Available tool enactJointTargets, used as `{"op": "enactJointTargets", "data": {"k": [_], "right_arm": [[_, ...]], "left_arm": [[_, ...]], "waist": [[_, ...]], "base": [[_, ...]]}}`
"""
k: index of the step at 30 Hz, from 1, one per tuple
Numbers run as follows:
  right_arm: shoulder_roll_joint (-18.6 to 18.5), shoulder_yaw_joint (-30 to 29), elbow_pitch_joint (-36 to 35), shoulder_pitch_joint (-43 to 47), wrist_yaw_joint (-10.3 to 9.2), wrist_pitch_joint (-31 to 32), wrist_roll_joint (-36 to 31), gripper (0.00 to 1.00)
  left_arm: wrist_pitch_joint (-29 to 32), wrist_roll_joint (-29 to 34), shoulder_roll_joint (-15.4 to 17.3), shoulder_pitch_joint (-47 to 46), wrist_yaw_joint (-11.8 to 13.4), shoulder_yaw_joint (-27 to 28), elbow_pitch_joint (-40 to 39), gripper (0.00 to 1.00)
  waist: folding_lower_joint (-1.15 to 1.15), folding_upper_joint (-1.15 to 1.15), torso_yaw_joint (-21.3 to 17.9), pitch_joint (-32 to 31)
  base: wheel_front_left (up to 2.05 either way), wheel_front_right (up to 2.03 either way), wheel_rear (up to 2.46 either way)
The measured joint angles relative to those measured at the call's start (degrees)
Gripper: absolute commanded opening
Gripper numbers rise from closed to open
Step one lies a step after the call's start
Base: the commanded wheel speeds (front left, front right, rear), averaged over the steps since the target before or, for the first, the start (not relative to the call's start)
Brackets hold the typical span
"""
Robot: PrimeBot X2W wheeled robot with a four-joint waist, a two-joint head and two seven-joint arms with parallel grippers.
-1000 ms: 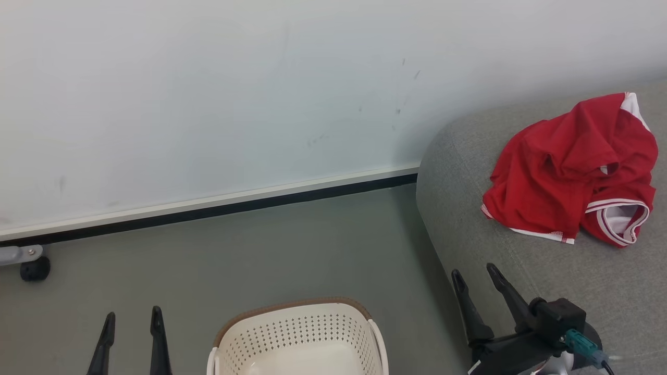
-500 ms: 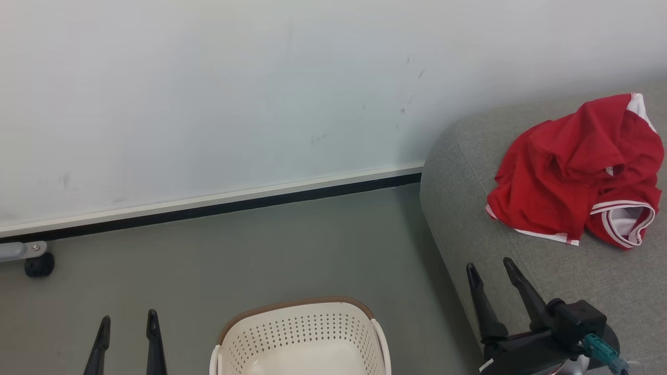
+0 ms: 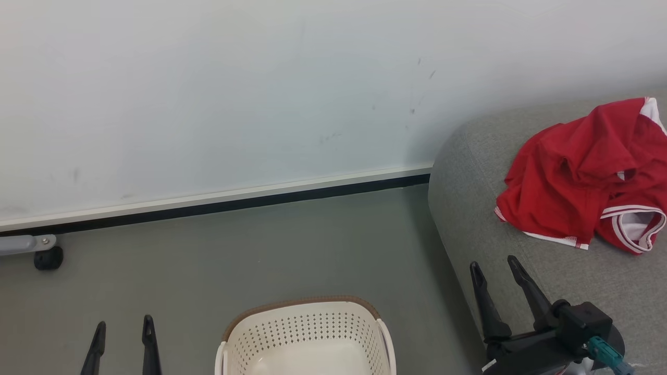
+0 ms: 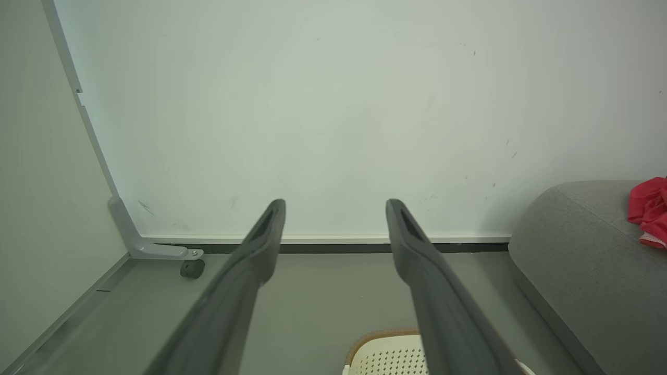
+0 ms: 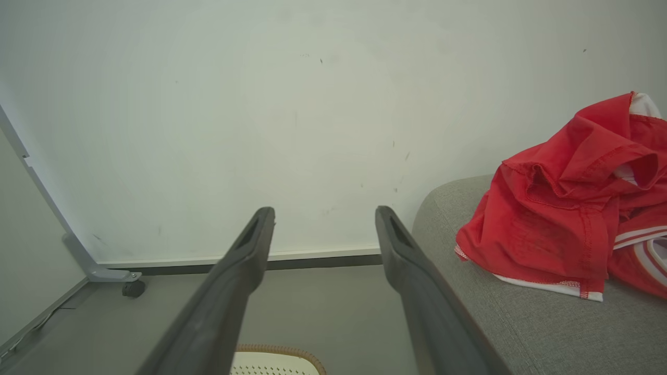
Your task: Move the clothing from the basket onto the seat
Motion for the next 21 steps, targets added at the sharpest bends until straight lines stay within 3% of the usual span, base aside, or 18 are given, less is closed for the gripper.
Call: {"op": "enactJointTargets", "data": {"k": [14, 15, 21], "right_arm": [[0.07, -0.7, -1.13, 0.15, -0.16, 0.0, -0.53, 1.0], [0.07, -0.78, -1.2, 0.16, -0.16, 0.0, -0.54, 0.0], [1.35, 0.16, 2.1, 2.65, -0.15, 0.09, -0.46, 0.0]], "left_arm": [[0.58, 0.96, 0.15, -0.02, 0.01, 0.22, -0.75, 1.0], [0.58, 1.02, 0.16, -0.02, 0.01, 0.25, -0.84, 0.0], [0.75, 0.98, -1.26, 0.18, -0.03, -0.01, 2.65, 0.0]], "waist": [[0.0, 0.0, 0.12, 0.35], [0.0, 0.0, 0.13, 0.39], [0.0, 0.0, 0.14, 0.41]], "base": [[0.0, 0.0, 0.0], [0.0, 0.0, 0.0], [0.0, 0.0, 0.0]]}}
